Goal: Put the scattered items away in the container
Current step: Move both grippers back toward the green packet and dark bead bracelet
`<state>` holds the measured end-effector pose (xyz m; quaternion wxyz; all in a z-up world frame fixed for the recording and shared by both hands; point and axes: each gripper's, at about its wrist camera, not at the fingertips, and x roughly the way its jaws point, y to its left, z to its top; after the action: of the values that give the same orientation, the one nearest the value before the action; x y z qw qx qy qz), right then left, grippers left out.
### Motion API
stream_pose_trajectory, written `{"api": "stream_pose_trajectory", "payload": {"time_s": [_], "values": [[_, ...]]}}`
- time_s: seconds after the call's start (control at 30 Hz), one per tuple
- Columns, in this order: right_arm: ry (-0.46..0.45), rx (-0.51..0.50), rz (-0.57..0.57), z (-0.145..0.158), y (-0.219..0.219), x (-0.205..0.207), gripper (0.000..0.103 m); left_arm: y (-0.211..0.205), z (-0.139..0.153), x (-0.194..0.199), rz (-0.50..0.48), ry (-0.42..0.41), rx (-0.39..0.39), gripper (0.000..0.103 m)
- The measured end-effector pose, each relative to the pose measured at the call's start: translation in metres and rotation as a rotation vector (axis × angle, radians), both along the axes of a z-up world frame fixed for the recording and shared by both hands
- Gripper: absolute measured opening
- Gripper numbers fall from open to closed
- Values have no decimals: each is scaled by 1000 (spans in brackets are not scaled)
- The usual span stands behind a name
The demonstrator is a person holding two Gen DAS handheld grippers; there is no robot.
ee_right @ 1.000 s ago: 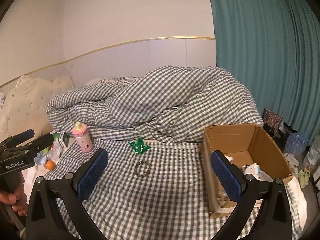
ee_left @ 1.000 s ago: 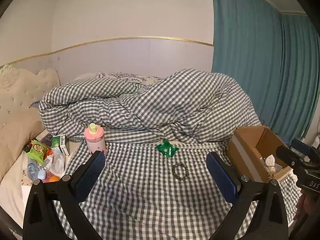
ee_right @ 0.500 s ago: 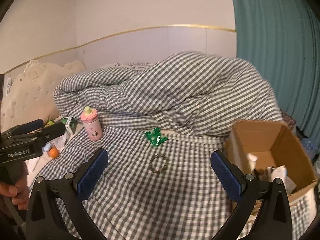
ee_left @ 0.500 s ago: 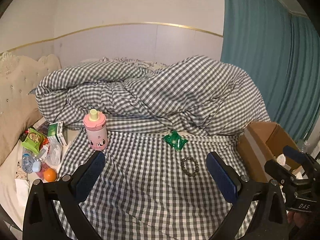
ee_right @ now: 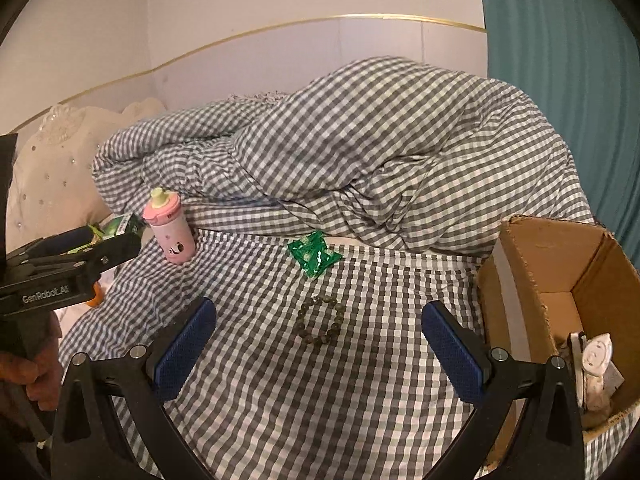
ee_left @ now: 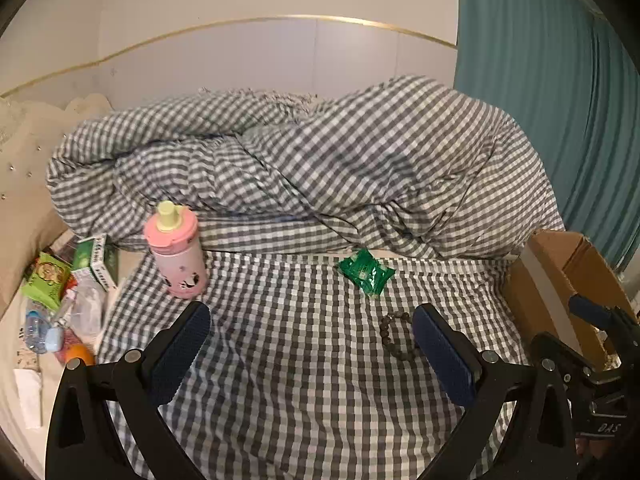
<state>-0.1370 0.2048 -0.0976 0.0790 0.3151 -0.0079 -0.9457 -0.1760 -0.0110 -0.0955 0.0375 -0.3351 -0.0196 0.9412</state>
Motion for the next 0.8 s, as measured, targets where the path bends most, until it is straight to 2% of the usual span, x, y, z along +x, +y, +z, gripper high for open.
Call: {"api": "stream_pose_trajectory", "payload": {"time_s": [0.27,0.8], "values": [[-57,4,33,-26,-5,-38,103,9,-31,-40,-27,-54,13,103],[-199,-27,46,-102,-8,-97,103,33,-101,-119,-94,-144,0,103]]}}
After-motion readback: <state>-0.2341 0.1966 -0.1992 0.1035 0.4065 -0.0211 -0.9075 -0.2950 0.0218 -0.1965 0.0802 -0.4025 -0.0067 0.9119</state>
